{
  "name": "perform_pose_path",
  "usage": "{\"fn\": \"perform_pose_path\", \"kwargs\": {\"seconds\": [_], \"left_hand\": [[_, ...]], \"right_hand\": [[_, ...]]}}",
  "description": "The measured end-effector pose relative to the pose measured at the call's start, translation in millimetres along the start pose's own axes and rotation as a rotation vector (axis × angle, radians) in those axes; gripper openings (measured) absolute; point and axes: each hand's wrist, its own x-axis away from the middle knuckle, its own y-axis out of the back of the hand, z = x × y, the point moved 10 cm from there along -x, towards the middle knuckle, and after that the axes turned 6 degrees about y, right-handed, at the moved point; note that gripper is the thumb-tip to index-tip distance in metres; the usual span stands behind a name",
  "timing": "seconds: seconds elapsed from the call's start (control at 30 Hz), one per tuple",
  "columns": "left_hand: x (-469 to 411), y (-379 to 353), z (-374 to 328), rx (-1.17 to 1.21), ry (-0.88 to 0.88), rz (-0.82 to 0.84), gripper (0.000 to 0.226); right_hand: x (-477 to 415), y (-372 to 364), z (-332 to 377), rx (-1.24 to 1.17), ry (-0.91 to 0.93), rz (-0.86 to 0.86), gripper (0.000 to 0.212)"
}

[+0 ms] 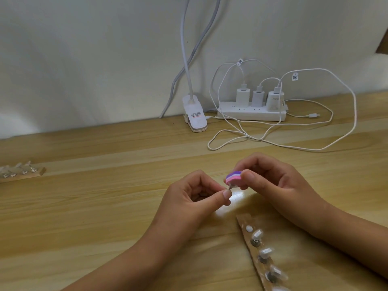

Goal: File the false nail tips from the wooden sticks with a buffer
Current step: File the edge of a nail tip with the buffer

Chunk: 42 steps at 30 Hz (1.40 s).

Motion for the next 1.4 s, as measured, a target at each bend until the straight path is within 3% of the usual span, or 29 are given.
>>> {"fn": "perform_pose_path", "kwargs": {"seconds": [0.83, 1.4], "left_hand": [[-0.7, 0.8, 2.8, 0.001, 0.007, -0.003, 0.017], [-1.1, 4.2, 5.1, 0.029, 0.022, -0.023, 0.017]], "right_hand": [[-0.4, -4.8, -2.9, 0.086, -0.027, 0.059, 0.021], [-0.3, 0.5, 6.3, 0.160, 0.041, -0.005, 0.022]]}}
